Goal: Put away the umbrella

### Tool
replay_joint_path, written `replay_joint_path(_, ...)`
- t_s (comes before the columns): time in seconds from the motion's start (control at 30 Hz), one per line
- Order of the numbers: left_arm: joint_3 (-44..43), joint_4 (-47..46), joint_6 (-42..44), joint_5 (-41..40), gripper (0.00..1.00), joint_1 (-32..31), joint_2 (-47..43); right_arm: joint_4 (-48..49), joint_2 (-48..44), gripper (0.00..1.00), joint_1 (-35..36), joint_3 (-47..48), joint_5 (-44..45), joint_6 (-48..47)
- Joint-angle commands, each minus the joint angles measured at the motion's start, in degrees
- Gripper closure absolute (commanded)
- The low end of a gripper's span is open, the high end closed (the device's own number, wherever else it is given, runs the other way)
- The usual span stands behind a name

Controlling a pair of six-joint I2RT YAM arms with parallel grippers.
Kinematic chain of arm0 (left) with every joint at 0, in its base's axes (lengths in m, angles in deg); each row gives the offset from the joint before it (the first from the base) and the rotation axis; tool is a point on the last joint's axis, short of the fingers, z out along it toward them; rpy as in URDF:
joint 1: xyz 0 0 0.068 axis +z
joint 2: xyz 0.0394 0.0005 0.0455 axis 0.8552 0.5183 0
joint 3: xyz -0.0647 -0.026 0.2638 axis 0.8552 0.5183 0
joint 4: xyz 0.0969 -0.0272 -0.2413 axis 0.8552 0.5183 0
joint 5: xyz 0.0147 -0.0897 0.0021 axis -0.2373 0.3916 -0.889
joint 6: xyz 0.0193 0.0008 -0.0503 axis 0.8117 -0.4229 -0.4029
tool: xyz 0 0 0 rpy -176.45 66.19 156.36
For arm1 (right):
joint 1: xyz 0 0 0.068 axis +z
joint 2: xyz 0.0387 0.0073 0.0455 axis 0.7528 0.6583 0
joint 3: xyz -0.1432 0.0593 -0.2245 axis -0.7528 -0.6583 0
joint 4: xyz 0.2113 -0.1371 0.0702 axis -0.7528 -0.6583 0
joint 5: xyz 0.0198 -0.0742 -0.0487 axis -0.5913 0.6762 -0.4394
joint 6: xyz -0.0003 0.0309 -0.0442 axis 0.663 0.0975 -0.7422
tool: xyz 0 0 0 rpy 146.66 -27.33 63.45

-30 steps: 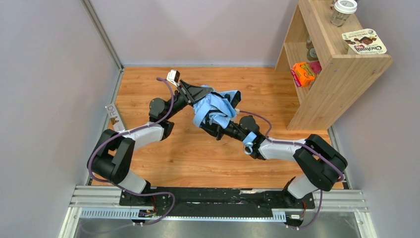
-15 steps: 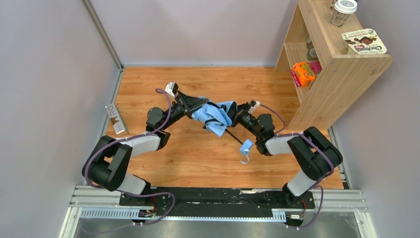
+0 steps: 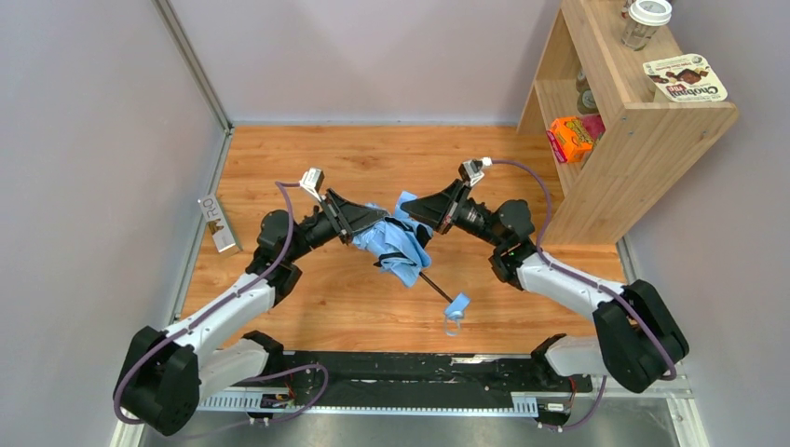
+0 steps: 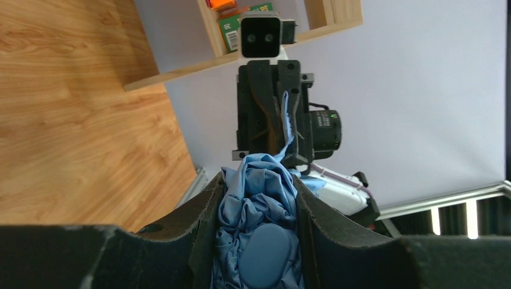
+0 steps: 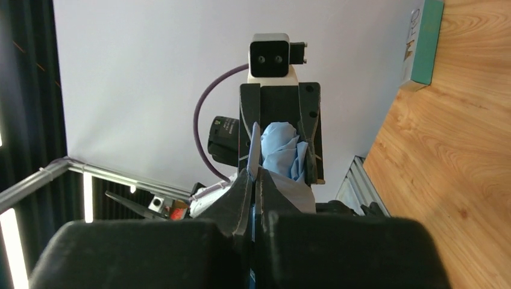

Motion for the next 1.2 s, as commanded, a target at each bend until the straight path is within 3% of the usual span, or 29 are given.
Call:
replay_joint_path(0.0,0.1,19.1,11.3,4.1,1.00,-0.2,-2.1,-2.9,-6.1,1.00,0.3,7.2,4.1,-10.9)
replay_joint_path(0.27,2.6,19.5,10.1,1.3,1.00,-0.1,-2.9,-13.0,-14.2,1.00,3.3,11.6,4.6,-23.4)
replay_joint_path(0.43,1.2,27.7,11.0,-3.6,1.00,-0.2,-3.7,-13.1,-13.6,1.00,5.9,14.3,2.6,-24.7)
replay_joint_path(0.7,-5.0,40.9,16.0,-8.1,1.00,-0.1,-5.1,-40.1,-10.9,1.00,18.5,27.3,4.4,-50.8)
replay_joint_path(0.93,-6.2,41.6,16.4,-8.3,1.00,-0.1,-5.2,-54.1,-7.7,1.00,28.3,30.3,11.2,-61.4)
replay_joint_path(1.07,-6.9,39.9,16.4,-6.4,1.00,0.4,-5.1,-57.6,-8.9,1.00,29.3,27.3,15.5,-63.4)
replay_joint_path(1.17,-7.0,36.2,17.6,-5.3,1.00,0.5,-4.7,-58.1,-12.2,1.00,28.4,25.3,23.9,-61.3)
